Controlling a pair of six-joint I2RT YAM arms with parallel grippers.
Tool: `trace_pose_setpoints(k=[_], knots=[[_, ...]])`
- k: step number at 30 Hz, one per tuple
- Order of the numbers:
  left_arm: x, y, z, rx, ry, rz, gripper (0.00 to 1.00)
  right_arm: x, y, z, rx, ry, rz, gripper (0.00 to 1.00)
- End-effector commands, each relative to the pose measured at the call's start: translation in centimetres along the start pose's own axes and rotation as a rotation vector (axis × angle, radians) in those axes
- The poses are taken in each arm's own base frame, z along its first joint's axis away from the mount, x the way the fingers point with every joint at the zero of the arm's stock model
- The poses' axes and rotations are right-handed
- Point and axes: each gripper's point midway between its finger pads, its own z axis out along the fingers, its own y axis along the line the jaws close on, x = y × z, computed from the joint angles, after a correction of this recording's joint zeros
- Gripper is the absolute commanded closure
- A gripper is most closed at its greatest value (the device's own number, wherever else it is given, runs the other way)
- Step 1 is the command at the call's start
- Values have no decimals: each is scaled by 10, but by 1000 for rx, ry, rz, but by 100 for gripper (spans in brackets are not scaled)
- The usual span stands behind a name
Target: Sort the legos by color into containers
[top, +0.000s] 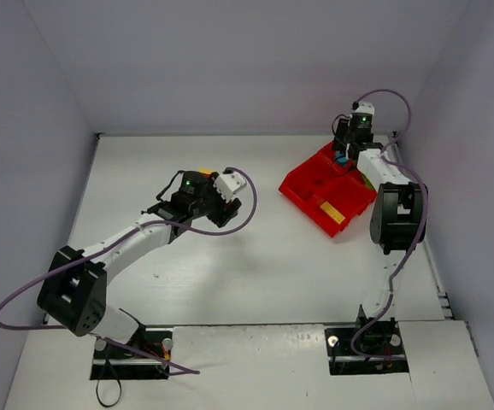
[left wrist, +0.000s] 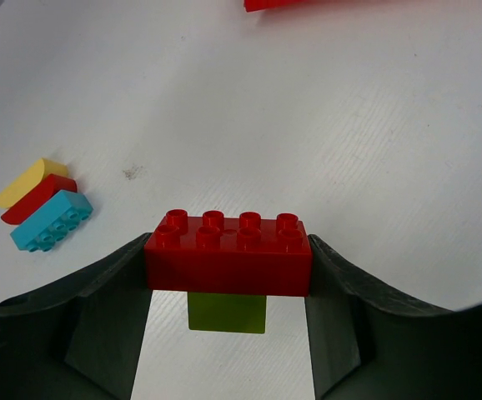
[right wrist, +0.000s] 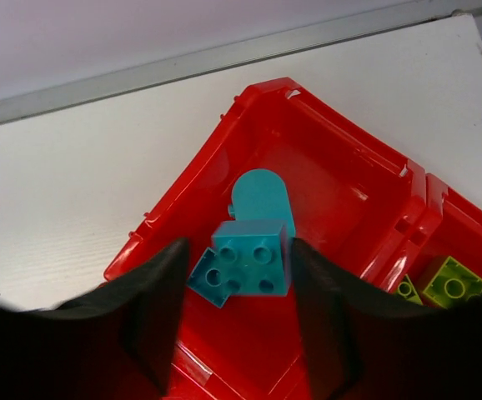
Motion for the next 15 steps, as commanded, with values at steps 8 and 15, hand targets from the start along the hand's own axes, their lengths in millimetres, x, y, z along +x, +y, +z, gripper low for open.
trace_pose_setpoints(k=[8,15], knots=[[-69,9,-18,-36,-241,-102,100,-57,13,-31,-82,-129,12,34],[-106,26,-33,-124,-332,-459,100,-74,64,-116,-352,-211,18,34]])
